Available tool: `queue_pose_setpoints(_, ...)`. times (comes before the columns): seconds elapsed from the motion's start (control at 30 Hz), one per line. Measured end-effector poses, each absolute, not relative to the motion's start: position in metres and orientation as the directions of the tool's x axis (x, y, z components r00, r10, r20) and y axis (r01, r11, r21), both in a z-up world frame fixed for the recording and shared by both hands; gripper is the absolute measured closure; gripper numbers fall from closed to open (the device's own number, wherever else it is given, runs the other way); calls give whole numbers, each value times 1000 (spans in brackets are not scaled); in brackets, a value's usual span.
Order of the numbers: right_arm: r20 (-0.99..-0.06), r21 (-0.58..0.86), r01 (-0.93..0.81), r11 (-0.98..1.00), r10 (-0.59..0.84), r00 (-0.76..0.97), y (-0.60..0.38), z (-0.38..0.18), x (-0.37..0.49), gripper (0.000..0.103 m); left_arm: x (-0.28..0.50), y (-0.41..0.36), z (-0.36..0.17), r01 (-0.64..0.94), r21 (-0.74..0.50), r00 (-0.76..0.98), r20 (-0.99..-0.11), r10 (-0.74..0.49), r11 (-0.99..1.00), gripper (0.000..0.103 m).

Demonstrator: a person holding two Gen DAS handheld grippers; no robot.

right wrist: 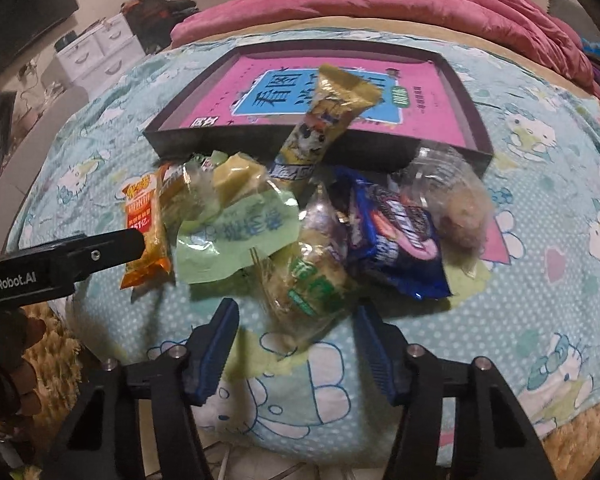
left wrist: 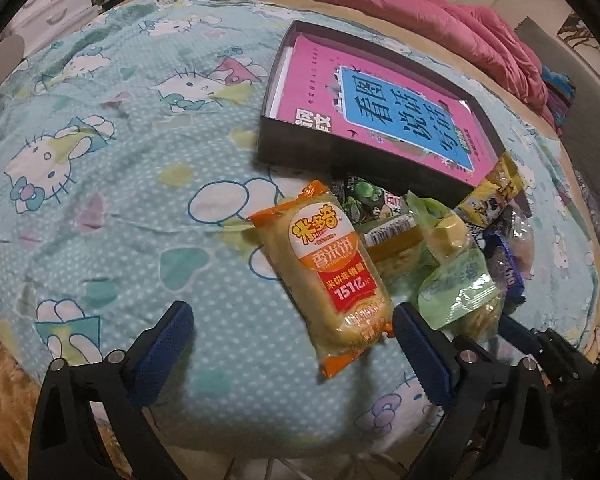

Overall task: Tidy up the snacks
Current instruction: 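Grasp the orange rice-cracker bag with left tool while right grasps clear nut bag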

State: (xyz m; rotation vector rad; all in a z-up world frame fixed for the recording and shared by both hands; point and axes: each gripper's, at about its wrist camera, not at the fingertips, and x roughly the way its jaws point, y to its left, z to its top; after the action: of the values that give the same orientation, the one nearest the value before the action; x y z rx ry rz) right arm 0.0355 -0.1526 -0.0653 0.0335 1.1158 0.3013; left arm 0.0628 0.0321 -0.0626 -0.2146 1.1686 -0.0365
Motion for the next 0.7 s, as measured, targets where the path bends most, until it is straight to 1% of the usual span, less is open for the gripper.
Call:
queue_pose_setpoints(0.1,-880,141,-228,963,228,418,-149,-68,39,45,67,33,-64,-78,-182,399,-907,-136,980,7)
queue_pose_setpoints(0.17,-881,131,-230,964,220,419,-149,-71,43,46,70,34,-65,-74,-199,394,-906,-155,977,10)
queue_pose_setpoints(0.23,-881,117,-231,966,209,425,-149,-73,46,48,74,37,-67,-75,-232,389,-903,-185,970,17)
queue_pose_setpoints(0.37,-875,97,-243,965,199,442,-147,-74,52,50,79,38,-71,-79,-270,382,-897,-220,960,24)
queue_pose_setpoints(0.43,-874,80,-247,966,187,449,-145,-75,53,52,81,36,-71,-67,-276,386,-893,-231,959,30)
queue_pose_setpoints(0.5,-872,85,-247,965,192,451,-146,-76,55,52,81,32,-71,-56,-281,384,-892,-239,958,32)
queue_pose_setpoints(0.6,-868,100,-247,964,206,451,-148,-77,55,52,81,25,-73,-46,-294,368,-894,-257,955,33)
queue_pose_setpoints(0.7,-866,118,-245,962,221,449,-151,-77,56,53,84,18,-75,-45,-276,360,-901,-242,960,33)
